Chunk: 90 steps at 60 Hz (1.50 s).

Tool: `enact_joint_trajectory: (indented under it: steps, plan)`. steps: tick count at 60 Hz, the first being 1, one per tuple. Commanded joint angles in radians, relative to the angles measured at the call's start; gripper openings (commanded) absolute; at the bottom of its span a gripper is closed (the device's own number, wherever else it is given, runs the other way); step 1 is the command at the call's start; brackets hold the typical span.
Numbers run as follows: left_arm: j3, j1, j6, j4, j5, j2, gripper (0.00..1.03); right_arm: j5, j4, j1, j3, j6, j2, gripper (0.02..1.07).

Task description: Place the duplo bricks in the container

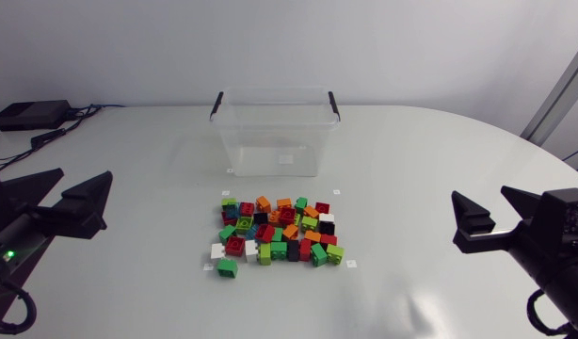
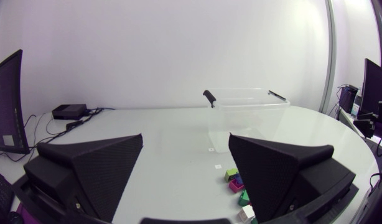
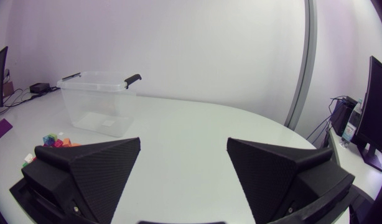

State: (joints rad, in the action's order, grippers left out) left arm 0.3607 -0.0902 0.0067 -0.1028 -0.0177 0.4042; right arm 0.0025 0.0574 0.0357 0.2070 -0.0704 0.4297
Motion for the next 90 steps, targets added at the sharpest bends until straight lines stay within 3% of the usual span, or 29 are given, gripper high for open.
enact_joint_trajectory:
  steps: [1, 16, 37, 45, 54, 62, 76, 85, 90]
  plan:
    - [0.058, -0.022, -0.028, -0.011, -0.011, 0.074, 0.96, 0.01, 0.022, 0.013, 0.042, 0.026, 0.061, 1.03]
    - [0.173, -0.135, -0.022, -0.071, -0.037, 0.294, 0.93, 0.01, 0.032, 0.035, 0.074, 0.054, 0.205, 1.03]
    - [0.294, -0.161, 0.004, -0.14, -0.024, 0.64, 0.93, -0.004, 0.024, 0.047, 0.12, 0.072, 0.396, 1.03]
    - [0.35, -0.155, 0.091, -0.176, 0.041, 0.759, 0.93, -0.033, 0.004, 0.05, 0.138, 0.073, 0.458, 1.03]
    - [0.382, -0.157, 0.302, -0.178, 0.044, 0.88, 0.93, -0.065, -0.067, 0.052, 0.169, 0.072, 0.524, 1.03]
    - [0.396, -0.151, 0.378, -0.181, 0.056, 0.972, 0.93, -0.059, -0.154, 0.084, 0.195, 0.037, 0.531, 1.03]
    - [0.377, -0.125, 0.587, -0.204, 0.193, 1.032, 0.93, -0.065, -0.217, 0.11, 0.218, -0.005, 0.56, 1.02]
    - [0.348, -0.086, 0.745, -0.206, 0.288, 1.047, 0.93, -0.088, -0.237, 0.11, 0.243, -0.14, 0.613, 1.02]
    - [0.334, -0.069, 0.832, -0.21, 0.335, 1.047, 0.93, -0.088, -0.309, 0.115, 0.287, -0.266, 0.678, 1.02]
